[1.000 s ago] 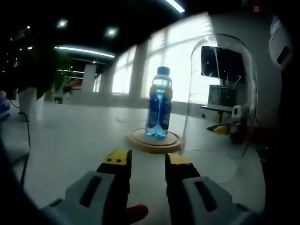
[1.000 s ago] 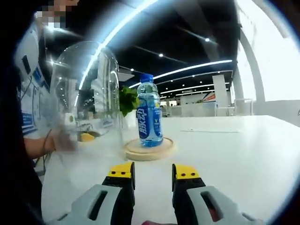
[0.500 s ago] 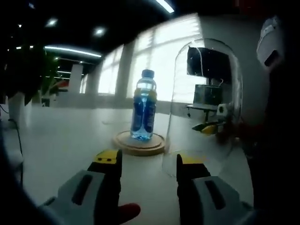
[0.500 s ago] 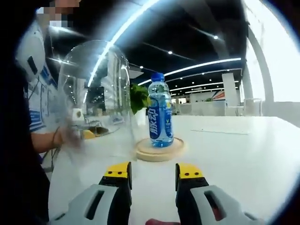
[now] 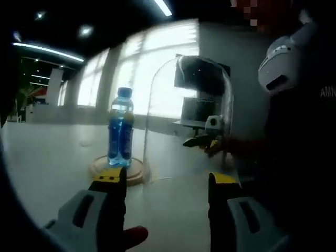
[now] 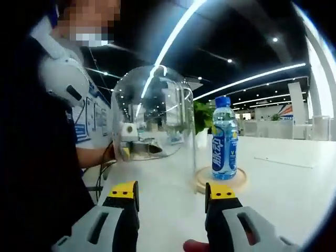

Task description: Open the cover put in the Mizone put the cover back on

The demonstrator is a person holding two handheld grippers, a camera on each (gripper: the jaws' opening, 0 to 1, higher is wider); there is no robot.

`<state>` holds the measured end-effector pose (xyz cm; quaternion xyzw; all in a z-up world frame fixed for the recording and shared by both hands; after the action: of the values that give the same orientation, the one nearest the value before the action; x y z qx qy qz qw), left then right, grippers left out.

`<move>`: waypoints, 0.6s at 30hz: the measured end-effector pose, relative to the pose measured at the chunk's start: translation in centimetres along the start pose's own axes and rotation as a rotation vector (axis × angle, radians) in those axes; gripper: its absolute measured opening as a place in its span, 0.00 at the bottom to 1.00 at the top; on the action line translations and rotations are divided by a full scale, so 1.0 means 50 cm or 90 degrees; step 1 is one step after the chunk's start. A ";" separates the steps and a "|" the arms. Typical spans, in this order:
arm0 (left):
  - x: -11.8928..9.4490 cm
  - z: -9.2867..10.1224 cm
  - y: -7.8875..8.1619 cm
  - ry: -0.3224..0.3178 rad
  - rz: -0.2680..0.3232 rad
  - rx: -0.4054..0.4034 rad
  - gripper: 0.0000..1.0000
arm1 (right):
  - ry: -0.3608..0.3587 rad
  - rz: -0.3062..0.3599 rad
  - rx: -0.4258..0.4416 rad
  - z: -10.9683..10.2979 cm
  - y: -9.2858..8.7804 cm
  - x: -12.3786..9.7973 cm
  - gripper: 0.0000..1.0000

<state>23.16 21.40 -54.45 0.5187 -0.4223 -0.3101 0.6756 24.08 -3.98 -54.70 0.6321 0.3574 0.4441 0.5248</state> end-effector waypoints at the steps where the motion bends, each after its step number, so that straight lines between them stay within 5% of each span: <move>1: 0.005 0.001 0.001 -0.005 0.001 0.000 0.55 | 0.006 0.006 0.005 0.001 0.004 0.006 0.46; 8: 0.024 -0.001 0.012 -0.035 0.003 -0.041 0.57 | 0.054 0.003 0.048 -0.003 0.008 0.049 0.62; 18: 0.074 0.013 0.029 -0.106 0.006 -0.079 0.66 | 0.101 -0.020 0.057 -0.019 0.001 0.087 0.70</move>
<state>24.22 18.36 -52.07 0.4461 -0.4595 -0.3747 0.6704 24.73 0.33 -53.76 0.6121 0.4268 0.4682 0.4732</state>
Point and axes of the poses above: the point that each gripper's makers call its tool centre point, and the gripper's own axes: x roughly forward along the fingers, z roughly to its right, y roughly out of its top, the point moved 5 cm from there along -x, roughly backward along the fingers, and after that the axes turned 13 degrees about z, right-handed, at the moved point
